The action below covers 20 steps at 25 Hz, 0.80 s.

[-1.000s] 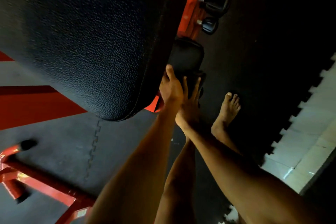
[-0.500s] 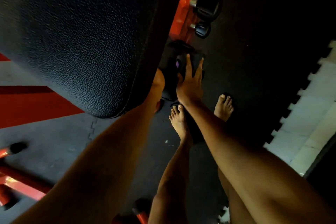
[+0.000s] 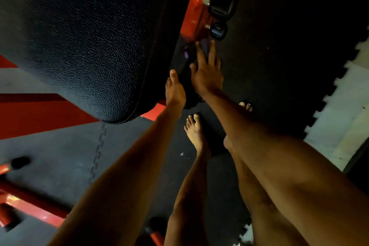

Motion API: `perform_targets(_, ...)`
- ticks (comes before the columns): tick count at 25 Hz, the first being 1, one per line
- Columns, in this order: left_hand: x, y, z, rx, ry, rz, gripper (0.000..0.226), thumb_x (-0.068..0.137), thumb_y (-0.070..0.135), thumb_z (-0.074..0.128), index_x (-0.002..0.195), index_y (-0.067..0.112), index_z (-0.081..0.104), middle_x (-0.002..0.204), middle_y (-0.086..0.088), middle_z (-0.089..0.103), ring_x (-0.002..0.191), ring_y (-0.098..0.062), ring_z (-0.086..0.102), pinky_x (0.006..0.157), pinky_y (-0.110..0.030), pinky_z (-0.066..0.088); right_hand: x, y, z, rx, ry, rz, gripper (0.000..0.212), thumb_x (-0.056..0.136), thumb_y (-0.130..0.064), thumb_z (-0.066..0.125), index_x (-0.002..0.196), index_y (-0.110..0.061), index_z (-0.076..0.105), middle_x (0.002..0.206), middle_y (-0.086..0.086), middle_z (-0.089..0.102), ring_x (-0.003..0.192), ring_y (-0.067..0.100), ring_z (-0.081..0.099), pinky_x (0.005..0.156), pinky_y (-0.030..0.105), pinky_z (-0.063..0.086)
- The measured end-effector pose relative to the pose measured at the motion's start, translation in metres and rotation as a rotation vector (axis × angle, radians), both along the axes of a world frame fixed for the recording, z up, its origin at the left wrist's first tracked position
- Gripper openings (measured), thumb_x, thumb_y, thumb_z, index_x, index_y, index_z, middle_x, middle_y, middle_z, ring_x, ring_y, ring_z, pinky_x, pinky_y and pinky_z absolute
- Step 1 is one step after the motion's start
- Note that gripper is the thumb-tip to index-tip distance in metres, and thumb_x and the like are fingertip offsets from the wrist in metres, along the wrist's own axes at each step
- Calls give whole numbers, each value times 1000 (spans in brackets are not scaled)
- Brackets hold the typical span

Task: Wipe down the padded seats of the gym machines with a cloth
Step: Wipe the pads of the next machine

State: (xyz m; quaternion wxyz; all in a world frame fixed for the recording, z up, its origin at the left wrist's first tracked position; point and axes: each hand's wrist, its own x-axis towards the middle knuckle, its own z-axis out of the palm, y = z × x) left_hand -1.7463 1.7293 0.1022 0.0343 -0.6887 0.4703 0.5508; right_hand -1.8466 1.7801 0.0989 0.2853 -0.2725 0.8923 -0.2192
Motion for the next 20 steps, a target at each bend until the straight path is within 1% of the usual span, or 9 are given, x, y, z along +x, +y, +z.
perform_targets(1,-5,0,12,10,-5,10,94,84,83,22,149,21,46,151,-6,49,140,-25,45,119,-47,34,-8,-3,2,38,-131,-102,63,105,-37,47,162,-35,21,171,9,4,148,47,26,114,57,35)
perform_targets(3,-7,-3,27,11,5,1,70,103,63,24,150,16,44,151,-8,49,140,-27,45,116,-40,34,-19,0,4,101,-274,-172,61,105,-34,47,161,-32,23,169,12,11,143,48,35,109,56,40)
perform_targets(5,-8,1,31,-4,-14,-8,61,108,53,26,148,12,47,140,-7,55,132,-24,49,110,-37,36,-25,14,11,94,-280,-153,60,103,-29,52,158,-30,29,165,12,22,136,48,44,104,58,46)
perform_targets(6,-14,3,37,-14,-37,-14,60,107,53,28,146,12,49,135,-5,57,128,-23,52,111,-36,37,-27,24,17,92,-288,-137,59,102,-28,54,156,-30,31,163,11,25,134,47,47,101,59,48)
perform_targets(8,-27,11,45,-36,-55,-59,60,106,54,31,142,11,52,139,-10,57,130,-29,52,114,-45,38,-34,41,28,46,-292,-129,60,100,-26,57,155,-28,32,161,10,28,132,44,50,98,58,50)
perform_targets(10,-43,22,55,-33,-72,-98,58,107,49,33,140,7,54,142,-17,56,133,-32,50,114,-47,37,-44,53,47,35,-324,-151,66,97,-27,62,155,-28,32,161,11,26,134,44,48,99,55,50)
perform_targets(14,-86,40,99,-55,-54,-217,51,110,38,32,141,3,53,144,-18,54,137,-31,46,115,-40,33,-72,68,106,-29,-410,-229,85,89,-33,74,157,-37,23,166,14,14,141,42,42,101,53,52)
perform_targets(18,-135,46,129,-82,5,-277,49,111,34,31,148,6,46,151,-15,48,142,-30,42,114,-34,31,-120,72,148,-85,-463,-288,97,85,-30,78,159,-35,15,160,16,27,136,40,47,101,52,49)
perform_targets(20,-162,48,140,-75,41,-288,49,111,32,30,152,7,40,156,-14,42,144,-28,38,112,-27,28,-147,74,160,-84,-496,-320,101,84,-33,79,160,-34,12,156,15,33,134,40,49,104,53,49)
